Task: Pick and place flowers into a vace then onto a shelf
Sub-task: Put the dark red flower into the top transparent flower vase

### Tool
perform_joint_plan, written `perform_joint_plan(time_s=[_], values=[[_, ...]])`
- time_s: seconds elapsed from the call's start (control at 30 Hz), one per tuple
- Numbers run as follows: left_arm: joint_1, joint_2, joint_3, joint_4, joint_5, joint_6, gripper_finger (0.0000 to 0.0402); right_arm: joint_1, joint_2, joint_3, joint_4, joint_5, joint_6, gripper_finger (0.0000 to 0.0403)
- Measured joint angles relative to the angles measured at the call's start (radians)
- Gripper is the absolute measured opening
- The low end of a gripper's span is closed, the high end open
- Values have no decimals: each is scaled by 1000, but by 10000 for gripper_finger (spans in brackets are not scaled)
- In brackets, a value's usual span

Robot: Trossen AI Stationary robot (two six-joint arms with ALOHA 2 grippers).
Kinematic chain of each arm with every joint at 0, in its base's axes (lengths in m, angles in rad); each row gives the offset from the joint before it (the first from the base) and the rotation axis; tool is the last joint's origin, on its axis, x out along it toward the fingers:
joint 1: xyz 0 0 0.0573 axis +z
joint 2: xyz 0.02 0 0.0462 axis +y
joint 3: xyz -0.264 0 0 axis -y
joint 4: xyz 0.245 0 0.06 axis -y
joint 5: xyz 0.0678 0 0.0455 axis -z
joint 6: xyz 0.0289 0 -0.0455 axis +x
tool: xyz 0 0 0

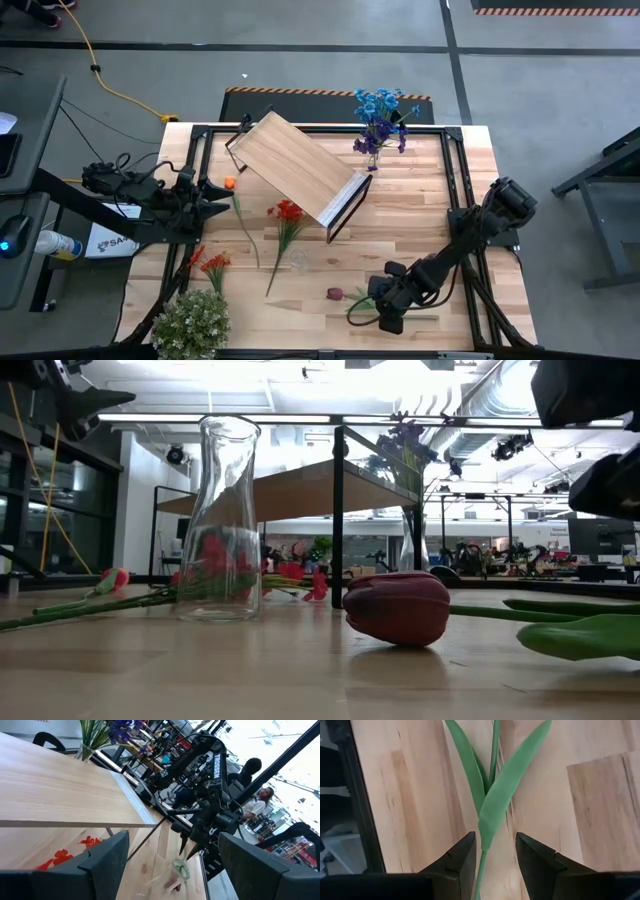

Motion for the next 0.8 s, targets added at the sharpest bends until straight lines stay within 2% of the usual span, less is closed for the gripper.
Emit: perform_joint_plan(time_s=[0.57,0.8], values=[[0,0,0,-2,0,0,337,8,2,0,34,-10,17,129],[0,0,0,-2,0,4,337,8,2,0,19,28,29,129]])
